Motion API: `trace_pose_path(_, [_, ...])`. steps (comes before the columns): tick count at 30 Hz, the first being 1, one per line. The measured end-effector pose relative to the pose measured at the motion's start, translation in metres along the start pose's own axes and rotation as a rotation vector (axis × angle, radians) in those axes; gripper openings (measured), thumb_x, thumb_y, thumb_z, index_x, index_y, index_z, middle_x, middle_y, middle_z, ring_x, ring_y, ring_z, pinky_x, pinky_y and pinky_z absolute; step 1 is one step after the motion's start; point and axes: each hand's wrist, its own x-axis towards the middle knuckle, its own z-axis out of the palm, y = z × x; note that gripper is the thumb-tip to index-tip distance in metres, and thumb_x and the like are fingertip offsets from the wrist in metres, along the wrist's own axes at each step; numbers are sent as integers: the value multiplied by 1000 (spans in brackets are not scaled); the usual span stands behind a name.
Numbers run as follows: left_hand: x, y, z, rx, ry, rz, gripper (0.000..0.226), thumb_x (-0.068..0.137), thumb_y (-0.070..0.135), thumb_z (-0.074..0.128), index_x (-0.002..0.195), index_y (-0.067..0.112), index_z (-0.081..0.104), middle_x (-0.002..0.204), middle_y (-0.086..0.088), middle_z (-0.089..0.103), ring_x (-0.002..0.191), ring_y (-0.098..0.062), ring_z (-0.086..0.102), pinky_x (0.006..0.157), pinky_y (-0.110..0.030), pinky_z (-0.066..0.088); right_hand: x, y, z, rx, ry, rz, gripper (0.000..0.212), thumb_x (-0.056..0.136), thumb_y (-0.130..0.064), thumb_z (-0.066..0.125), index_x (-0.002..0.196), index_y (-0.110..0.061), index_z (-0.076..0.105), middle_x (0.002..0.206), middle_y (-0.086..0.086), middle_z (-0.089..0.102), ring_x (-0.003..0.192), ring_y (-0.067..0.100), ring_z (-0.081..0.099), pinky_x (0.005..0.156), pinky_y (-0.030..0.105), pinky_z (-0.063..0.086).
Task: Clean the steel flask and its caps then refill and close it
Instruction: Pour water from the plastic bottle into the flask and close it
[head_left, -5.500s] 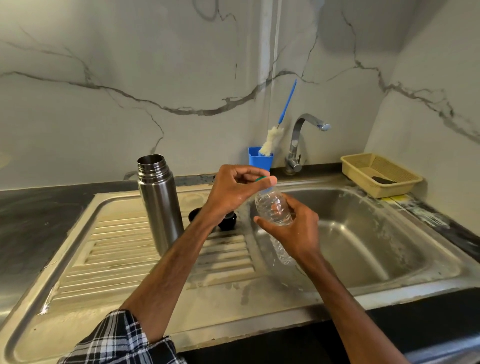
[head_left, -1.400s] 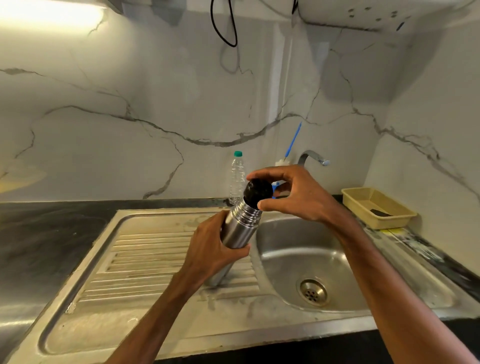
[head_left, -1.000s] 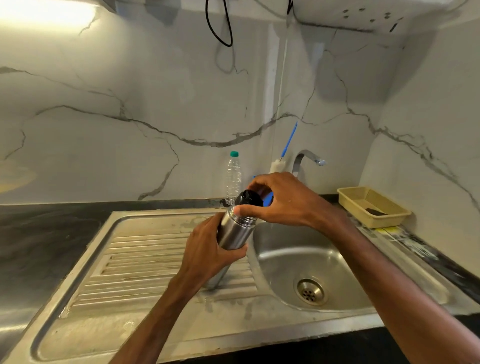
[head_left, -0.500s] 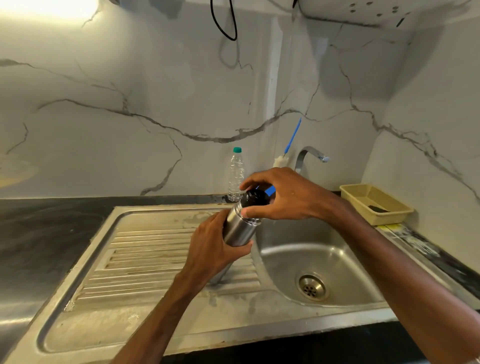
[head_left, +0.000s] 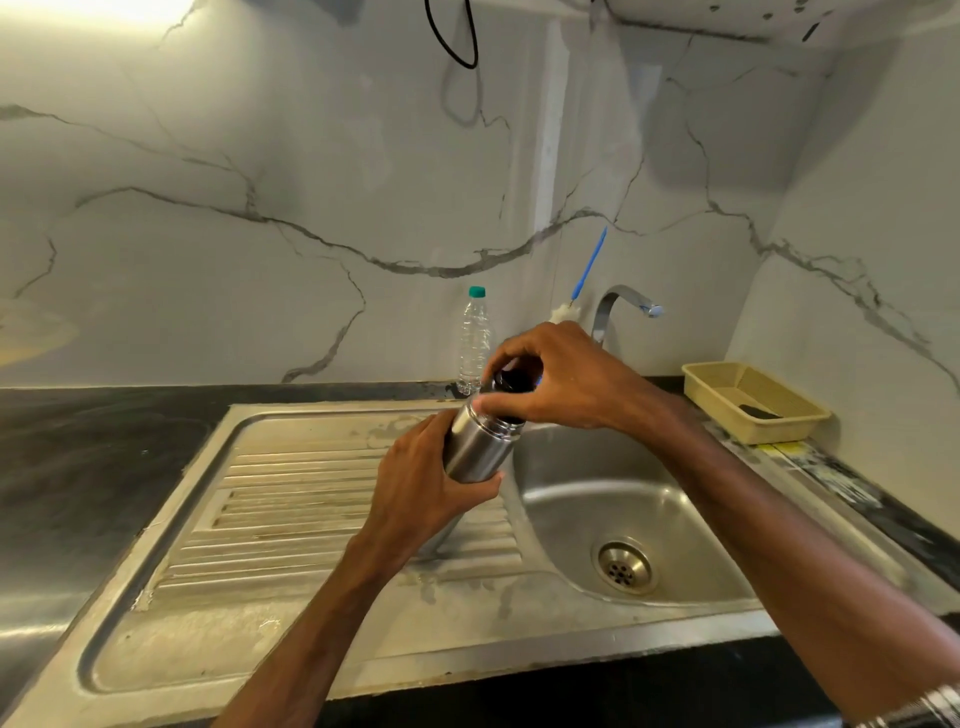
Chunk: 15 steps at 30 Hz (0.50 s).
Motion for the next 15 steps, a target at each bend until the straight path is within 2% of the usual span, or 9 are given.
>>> trace_pose_path(2, [-1,-1,1,7,-8,2,75,63,58,86,124,24,59,108,7,70,83,-6,63,81,-29,57,5,2,4,-94,50,102,51,81,-68,68,78,-17,72,66,-6,66,61,6,61,58,19,47])
trace_pose_path(3, [-1,-1,1,13,-10,5,75,63,58,86,125,24,60,108,7,71,85,-7,63,81,-29,57,6,3,5,-123,31,135,56,82,-73,62,74,-17,71,62,-6,64,57,7,59,56,19,44])
trace_pose_path(4, [-1,-1,1,20,-7,11,75,63,58,86,125,24,60,108,7,71,85,-7,63,81,-29,57,5,4,4,-111,-7,136,57,82,-74,61,80,-19,72,67,-6,67,61,7,61,57,18,43])
trace_pose_path(5, [-1,-1,0,24,-6,14,74,63,57,87,124,24,60,108,6,71,84,-6,62,81,-28,57,2,4,1,-67,-55,119,52,83,-70,64,93,-20,74,81,-6,71,73,6,65,62,15,45])
trace_pose_path(7, [0,-1,-2,8,-9,7,73,62,56,87,122,23,60,105,6,71,81,-5,62,77,-26,57,-2,3,-6,19,-130,29,46,82,-51,77,118,-24,70,109,-10,71,98,3,65,74,10,50])
trace_pose_path(8, [1,-1,-3,-1,-12,-2,73,61,57,85,121,23,61,103,6,71,79,-5,63,75,-26,57,-2,5,-9,38,-145,-26,47,79,-41,83,121,-25,69,113,-12,70,102,2,63,78,9,51])
trace_pose_path(11, [0,-2,-5,-12,-11,-9,75,59,65,76,120,23,61,101,7,71,79,-7,64,74,-30,59,2,10,-9,68,-134,-73,45,73,-32,88,114,-24,73,105,-12,73,97,1,66,81,15,56])
trace_pose_path(15, [-1,-3,-6,-33,5,-14,79,58,68,73,120,21,62,103,2,73,81,-9,65,77,-30,59,12,5,-5,52,-69,-3,41,73,-43,87,105,-19,78,92,-6,76,83,5,71,75,23,61])
